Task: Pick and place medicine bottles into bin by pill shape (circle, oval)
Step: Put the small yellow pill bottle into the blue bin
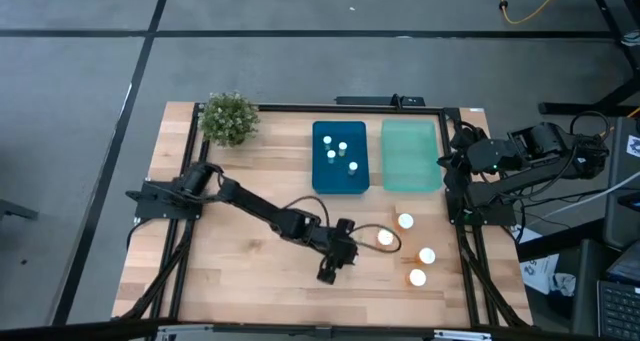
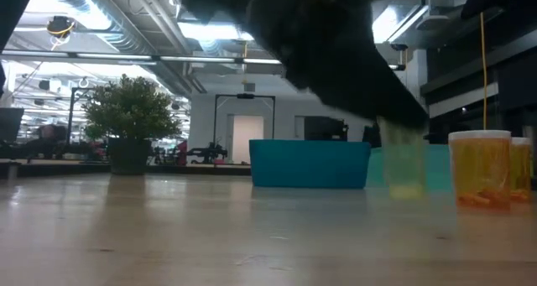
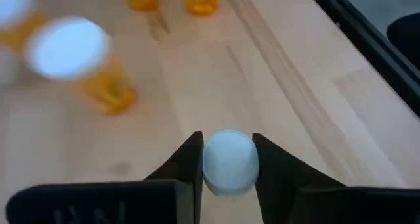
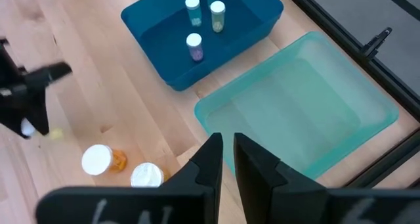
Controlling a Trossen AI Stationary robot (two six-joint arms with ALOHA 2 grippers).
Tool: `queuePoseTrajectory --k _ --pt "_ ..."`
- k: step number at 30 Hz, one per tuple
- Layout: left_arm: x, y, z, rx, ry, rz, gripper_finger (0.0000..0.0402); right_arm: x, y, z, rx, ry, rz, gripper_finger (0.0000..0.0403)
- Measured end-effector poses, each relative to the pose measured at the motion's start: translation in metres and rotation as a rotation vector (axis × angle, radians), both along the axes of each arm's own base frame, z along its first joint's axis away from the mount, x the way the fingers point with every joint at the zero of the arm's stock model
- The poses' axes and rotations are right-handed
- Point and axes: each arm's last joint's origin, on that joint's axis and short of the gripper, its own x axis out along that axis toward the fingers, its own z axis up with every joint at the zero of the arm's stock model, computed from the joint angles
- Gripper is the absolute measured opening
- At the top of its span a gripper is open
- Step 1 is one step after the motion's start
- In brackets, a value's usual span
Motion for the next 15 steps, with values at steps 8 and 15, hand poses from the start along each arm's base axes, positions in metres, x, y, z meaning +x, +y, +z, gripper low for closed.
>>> queuePoseTrajectory --k 8,15 --pt "-0.016 0.060 0.074 0.154 -0.066 0.102 0.0081 -0.001 0.000 0.000 -0.001 0.008 -0.002 0.0042" --pt "-0.026 0.147 0.090 0.189 0.006 0.293 0.0079 -0.001 0.000 0.000 -0.005 0.009 -0.003 0.0042"
